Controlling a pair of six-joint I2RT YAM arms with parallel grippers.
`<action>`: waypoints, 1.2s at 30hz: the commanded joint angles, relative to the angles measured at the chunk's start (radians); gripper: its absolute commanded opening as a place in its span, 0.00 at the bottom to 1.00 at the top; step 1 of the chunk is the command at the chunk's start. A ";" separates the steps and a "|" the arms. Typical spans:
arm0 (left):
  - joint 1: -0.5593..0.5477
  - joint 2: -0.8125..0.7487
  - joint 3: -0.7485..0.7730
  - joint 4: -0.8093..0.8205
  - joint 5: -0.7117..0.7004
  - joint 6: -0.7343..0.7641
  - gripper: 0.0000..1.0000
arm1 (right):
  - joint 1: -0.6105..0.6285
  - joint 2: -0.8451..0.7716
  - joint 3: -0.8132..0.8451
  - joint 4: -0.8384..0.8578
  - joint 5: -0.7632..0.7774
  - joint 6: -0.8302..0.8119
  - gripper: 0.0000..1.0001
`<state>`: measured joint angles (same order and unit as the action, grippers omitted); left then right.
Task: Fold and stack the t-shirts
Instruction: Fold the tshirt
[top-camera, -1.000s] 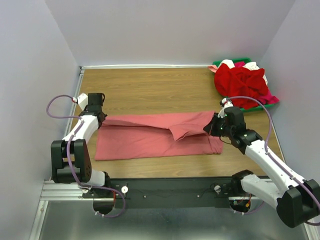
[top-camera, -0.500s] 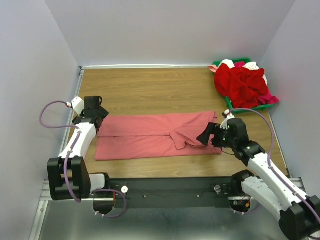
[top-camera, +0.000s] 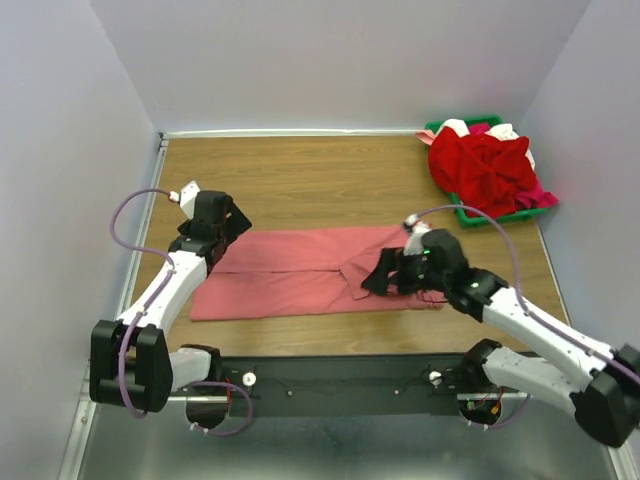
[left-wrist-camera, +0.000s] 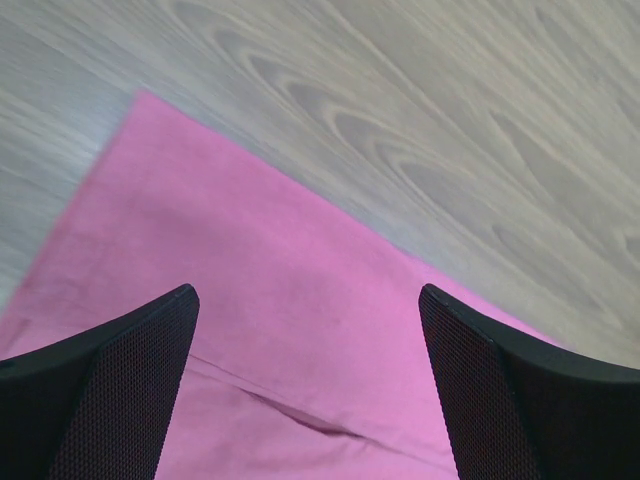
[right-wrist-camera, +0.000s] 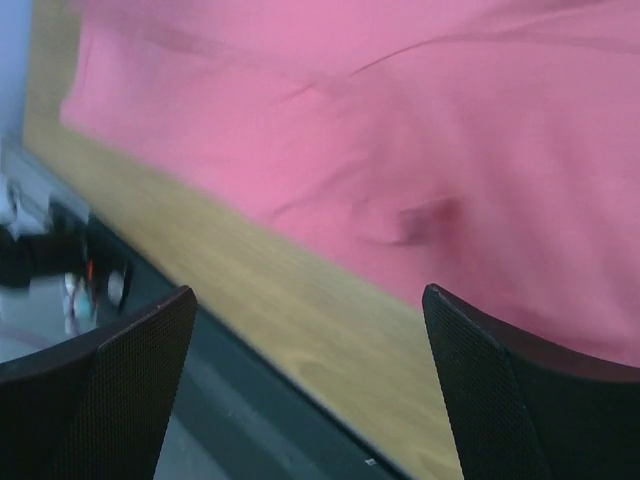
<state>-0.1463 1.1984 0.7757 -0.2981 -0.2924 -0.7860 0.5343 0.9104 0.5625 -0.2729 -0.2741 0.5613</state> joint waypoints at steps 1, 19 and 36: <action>-0.032 0.027 -0.052 0.074 0.105 0.025 0.98 | 0.333 0.142 0.112 0.038 0.229 0.023 1.00; -0.087 -0.126 -0.210 0.096 0.010 -0.004 0.99 | 0.451 0.738 0.385 -0.147 0.652 0.022 0.47; -0.088 -0.128 -0.216 0.106 -0.013 0.005 0.98 | 0.451 0.722 0.384 -0.157 0.612 0.031 0.08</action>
<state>-0.2306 1.0863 0.5697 -0.2089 -0.2676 -0.7860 0.9791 1.6615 0.9463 -0.4080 0.3290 0.5789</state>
